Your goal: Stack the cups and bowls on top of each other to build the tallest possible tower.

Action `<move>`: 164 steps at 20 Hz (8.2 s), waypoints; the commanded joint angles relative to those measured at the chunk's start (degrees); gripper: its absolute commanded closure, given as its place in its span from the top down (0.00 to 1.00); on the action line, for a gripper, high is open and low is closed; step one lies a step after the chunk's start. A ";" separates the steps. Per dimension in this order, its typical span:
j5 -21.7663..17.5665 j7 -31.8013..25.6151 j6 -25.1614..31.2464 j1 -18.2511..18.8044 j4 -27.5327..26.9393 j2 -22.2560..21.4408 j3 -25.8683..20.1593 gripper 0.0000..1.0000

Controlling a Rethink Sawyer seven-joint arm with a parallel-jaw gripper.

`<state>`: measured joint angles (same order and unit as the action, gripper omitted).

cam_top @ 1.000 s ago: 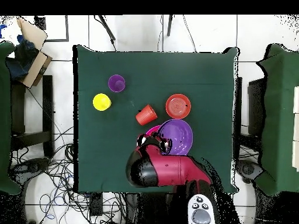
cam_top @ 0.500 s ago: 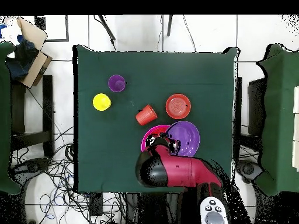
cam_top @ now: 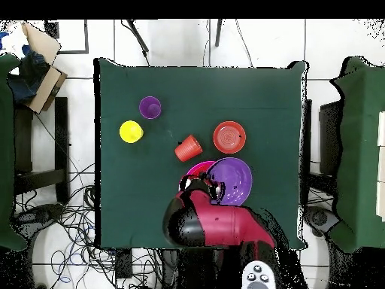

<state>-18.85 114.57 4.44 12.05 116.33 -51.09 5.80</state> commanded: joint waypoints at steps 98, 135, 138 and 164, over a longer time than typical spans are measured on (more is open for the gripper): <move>2.80 8.56 -11.34 -2.75 1.59 18.09 -4.17 1.00; 5.03 4.95 1.48 -0.14 9.85 1.25 -7.85 1.00; 5.99 3.55 6.31 0.61 11.14 -3.57 -8.75 1.00; 2.31 -17.05 28.92 17.69 -13.68 -5.16 -22.29 1.00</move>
<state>-15.30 114.56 24.13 25.51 114.05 -59.74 -5.44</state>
